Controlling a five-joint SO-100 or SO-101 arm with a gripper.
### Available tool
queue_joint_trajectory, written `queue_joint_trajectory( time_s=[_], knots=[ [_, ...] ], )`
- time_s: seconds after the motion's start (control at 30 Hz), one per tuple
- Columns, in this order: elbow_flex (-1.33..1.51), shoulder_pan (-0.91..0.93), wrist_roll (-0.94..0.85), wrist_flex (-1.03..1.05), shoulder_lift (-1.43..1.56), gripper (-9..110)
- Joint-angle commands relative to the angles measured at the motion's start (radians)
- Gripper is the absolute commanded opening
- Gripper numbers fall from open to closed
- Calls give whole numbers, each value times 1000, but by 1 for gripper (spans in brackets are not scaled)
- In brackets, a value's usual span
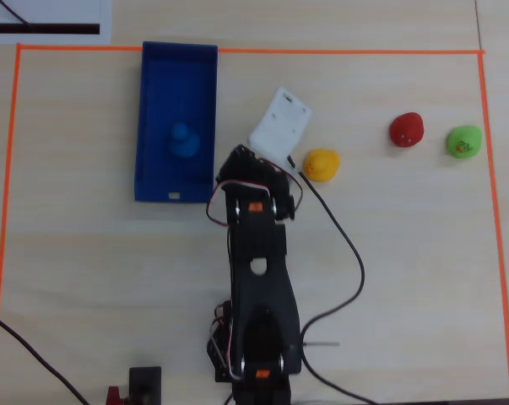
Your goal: Grasp blue duck and put it into box.
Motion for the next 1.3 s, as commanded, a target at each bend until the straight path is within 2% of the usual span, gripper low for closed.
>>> queue_joint_trajectory(
  time_s=[0.0,0.3,0.53,0.6,1.27],
  knots=[
    [305,74,-132,0,523,0],
    [736,51,-265,140,1020,0],
    [917,52,-431,285,1022,0],
    [919,52,-430,348,1022,0],
    [919,71,-413,350,1022,2]
  ],
)
